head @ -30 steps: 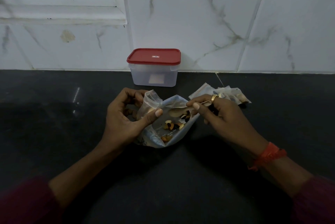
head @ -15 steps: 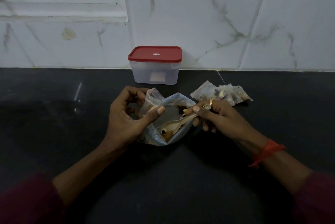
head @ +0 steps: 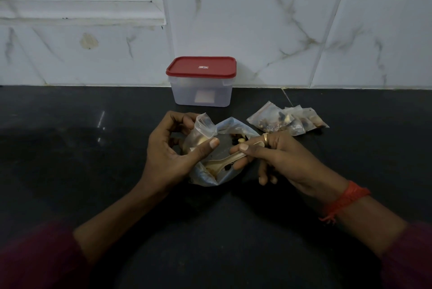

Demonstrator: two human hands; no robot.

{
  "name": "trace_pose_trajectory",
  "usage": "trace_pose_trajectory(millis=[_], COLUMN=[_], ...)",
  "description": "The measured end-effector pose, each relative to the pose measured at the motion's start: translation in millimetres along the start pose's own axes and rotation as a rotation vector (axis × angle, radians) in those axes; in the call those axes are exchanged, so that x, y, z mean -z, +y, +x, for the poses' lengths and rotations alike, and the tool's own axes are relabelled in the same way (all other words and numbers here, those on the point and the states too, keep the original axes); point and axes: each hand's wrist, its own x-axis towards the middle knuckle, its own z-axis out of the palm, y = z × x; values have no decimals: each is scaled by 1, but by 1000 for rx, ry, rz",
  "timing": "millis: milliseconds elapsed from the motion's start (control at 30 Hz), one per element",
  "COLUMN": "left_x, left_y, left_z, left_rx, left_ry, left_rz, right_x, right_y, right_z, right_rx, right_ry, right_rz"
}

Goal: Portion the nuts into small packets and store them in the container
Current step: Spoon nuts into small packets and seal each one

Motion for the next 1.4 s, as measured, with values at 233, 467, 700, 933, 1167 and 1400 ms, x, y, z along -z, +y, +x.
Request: trace_pose_trajectory(millis=[233,467,700,933,1167,1400], left_x=[-1,-3,-3,-3,-3,1], left_y=[1,2,1,0,0,1], left_z=[-1,0,2,2,3,5], left_rx=[-7,-51,-35,6,39,42], left_ry=[-22,9,33,26,15,46], left_rz=[-9,42,52,31,-9,-2], right_x=[0,-8,-7,-6,-14,-4], right_y=[1,-2,-9,-7,-4,-5], right_z=[1,-3,-7,-5,-3,0], right_rx=[50,-56,-125,-120,-219,-197], right_ry=[96,-53,-177,-69,-57,54], right_rz=[-94,5,80,73,242,311])
